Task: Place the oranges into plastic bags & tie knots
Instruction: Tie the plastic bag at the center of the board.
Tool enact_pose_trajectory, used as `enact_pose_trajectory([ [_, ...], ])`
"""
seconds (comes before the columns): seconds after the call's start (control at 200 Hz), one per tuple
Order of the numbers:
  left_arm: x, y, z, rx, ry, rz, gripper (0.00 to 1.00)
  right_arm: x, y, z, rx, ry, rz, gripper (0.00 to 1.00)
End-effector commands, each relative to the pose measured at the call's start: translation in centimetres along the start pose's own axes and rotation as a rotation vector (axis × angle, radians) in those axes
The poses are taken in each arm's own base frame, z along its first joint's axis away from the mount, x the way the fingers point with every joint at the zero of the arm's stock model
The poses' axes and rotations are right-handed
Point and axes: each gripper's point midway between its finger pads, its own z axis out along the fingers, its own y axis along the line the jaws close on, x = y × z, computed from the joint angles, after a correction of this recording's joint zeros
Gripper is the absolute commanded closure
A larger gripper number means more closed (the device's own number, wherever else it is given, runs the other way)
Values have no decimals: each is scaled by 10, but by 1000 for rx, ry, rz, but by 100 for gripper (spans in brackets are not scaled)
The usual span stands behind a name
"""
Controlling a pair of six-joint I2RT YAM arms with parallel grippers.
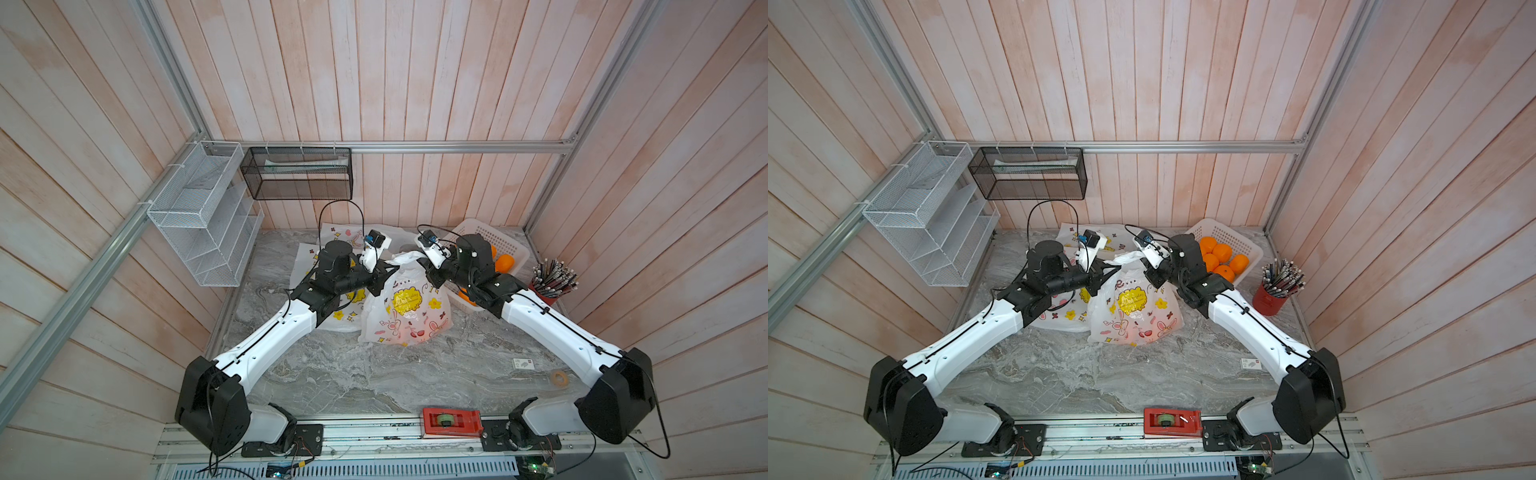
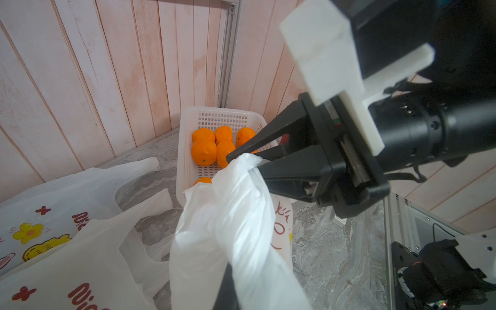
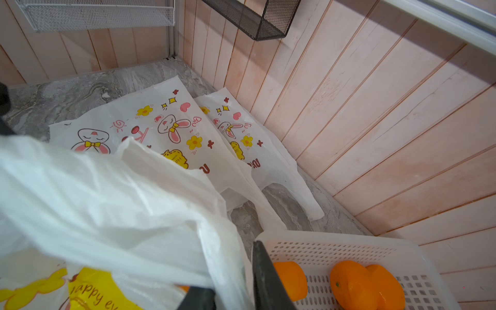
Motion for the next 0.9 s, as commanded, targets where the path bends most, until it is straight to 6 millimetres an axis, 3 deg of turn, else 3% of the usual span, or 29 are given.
enact_pose_trajectory([
  [0.0,-13,-4,-2,18,-23,-4,100,-23,-4,0,9,-89,35,76],
  [0.1,-14,-4,-2,17,-30,-12,100,-30,3,5,-19,-135,53,75],
  [0.315,-22,5,-4,-38,-58,-5,100,-35,27,18,-116,-174,55,60],
  [0.505,-23,19,-10,-136,-61,-10,100,-29,29,26,-121,-160,56,57],
  [0.68,-26,18,-12,-137,-71,-4,100,-27,32,34,-139,-156,57,53],
  [0.89,-26,16,-14,-131,-74,-2,100,-21,33,43,-142,-142,63,41],
])
